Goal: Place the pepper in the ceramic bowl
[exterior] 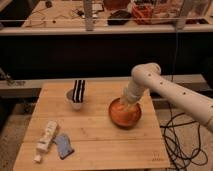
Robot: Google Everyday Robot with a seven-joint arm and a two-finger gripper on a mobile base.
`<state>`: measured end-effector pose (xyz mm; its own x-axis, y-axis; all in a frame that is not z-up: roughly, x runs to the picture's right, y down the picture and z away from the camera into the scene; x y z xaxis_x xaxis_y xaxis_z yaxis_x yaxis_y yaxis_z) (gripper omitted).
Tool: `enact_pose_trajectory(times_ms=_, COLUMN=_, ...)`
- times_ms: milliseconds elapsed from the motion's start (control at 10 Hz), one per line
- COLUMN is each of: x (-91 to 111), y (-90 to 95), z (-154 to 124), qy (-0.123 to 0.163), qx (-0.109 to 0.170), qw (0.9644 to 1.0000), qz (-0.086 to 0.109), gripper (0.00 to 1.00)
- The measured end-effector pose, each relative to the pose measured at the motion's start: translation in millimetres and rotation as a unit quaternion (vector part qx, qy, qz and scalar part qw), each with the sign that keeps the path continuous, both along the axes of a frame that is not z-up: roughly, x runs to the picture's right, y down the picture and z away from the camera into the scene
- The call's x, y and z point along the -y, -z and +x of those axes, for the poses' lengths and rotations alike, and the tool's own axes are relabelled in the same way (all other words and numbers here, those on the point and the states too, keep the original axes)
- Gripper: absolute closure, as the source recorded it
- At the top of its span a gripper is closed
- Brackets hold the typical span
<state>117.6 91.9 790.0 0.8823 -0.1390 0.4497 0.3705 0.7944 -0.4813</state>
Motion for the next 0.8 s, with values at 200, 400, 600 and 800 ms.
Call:
enact_pose_trajectory(times_ms=200, x=0.0, y=0.1, z=-0.1, qy=-0.006, qx=-0.002, qw=1.0000, qz=-0.001, gripper=0.93)
enact_pose_trajectory(times_ms=400, x=-0.1, y=0.2, z=0.7, qy=-0.011, qx=-0.004, qw=0.9999, qz=-0.003, gripper=0.93)
enact_pose_trajectory(times_ms=600, x=0.2, y=0.1, z=0.4, qy=-0.013, qx=-0.005, qw=0.9999, qz=-0.003, gripper=0.91)
enact_pose_trajectory(times_ms=800, x=0.2, y=0.1, z=0.6, qy=-0.020, qx=-0.007, qw=0.9998, qz=-0.004, gripper=0.84)
